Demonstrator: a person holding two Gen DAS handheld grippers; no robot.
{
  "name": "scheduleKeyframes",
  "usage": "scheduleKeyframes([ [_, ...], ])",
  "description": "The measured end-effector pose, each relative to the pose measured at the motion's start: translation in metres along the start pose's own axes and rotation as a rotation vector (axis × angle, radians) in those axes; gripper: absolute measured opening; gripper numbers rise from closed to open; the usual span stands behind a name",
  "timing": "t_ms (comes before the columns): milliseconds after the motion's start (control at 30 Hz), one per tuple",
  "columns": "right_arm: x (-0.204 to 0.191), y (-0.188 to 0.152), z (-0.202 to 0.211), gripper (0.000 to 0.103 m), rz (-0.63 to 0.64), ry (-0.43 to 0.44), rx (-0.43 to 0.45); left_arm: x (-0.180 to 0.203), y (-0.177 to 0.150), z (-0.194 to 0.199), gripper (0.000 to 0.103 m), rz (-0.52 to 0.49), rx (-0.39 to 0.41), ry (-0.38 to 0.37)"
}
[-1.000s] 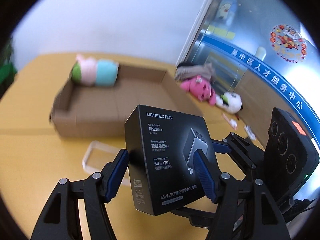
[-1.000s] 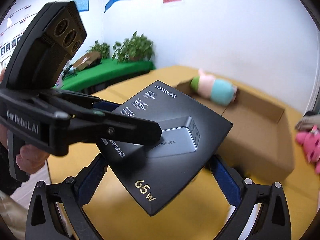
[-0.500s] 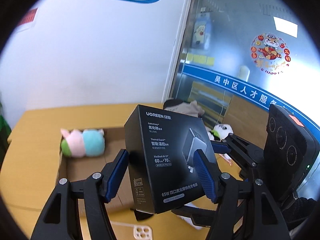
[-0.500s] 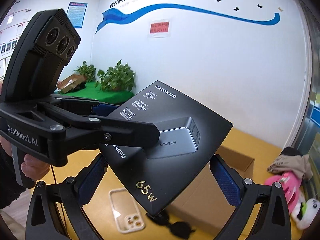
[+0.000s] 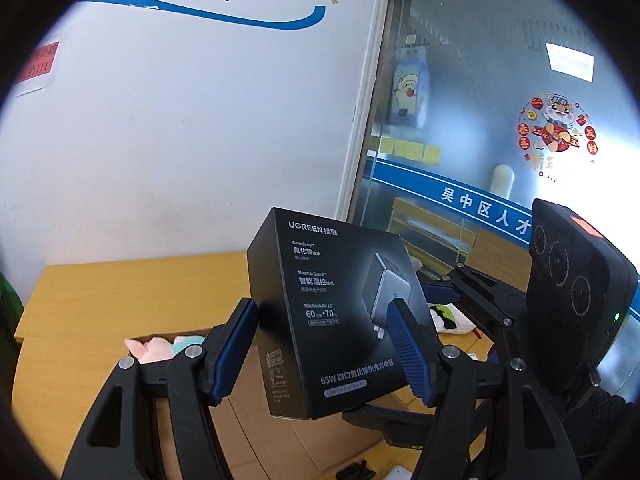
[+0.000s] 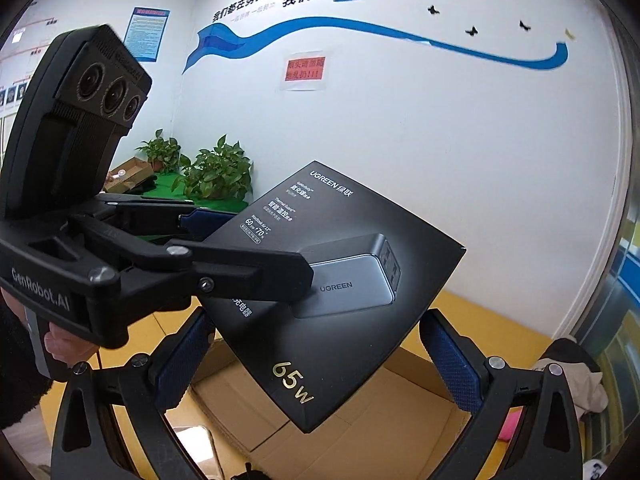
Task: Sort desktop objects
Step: 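Carry the charger box with the left gripper and lower it into the cardboard box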
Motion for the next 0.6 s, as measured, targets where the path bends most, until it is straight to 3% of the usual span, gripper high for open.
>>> scheduleKeyframes([
  [433,0.085,-0.011,-0.124,0.103,-0.008,0.028,-0.118,-0.075,-0.005,-0.116,0.066,0.09,-0.094,0.016],
  [600,0.123,-0.054,-0.184,0.103,-0.053,0.058,-0.204,-0.105,-0.035,-0.179,0.066,0.125,-0.186,0.024],
])
Point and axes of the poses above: each gripper's, at about its wrist camera, not at the fingertips, and z roughly against the way its jaws point, x to its right, y to its top, the point moved 6 cm from there along -z, roughly the way its jaws point, and after that the axes turned 7 degrees about x, right-handed, at the moved point
